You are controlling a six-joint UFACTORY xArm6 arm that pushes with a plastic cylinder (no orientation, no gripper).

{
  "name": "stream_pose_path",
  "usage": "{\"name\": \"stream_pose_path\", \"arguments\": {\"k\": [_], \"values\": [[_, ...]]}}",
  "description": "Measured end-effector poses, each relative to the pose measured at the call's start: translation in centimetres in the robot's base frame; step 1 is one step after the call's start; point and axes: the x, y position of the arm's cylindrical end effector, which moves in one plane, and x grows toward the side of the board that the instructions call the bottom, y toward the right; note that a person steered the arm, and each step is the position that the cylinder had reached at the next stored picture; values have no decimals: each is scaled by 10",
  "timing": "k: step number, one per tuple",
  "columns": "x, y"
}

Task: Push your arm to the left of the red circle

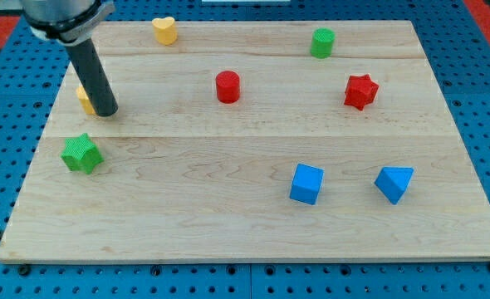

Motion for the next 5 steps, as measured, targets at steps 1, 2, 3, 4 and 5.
{"name": "stream_pose_path", "arguments": {"k": [1,2,3,4,5], "values": [[0,29],[8,116],[9,210],[8,247],[8,267]]}}
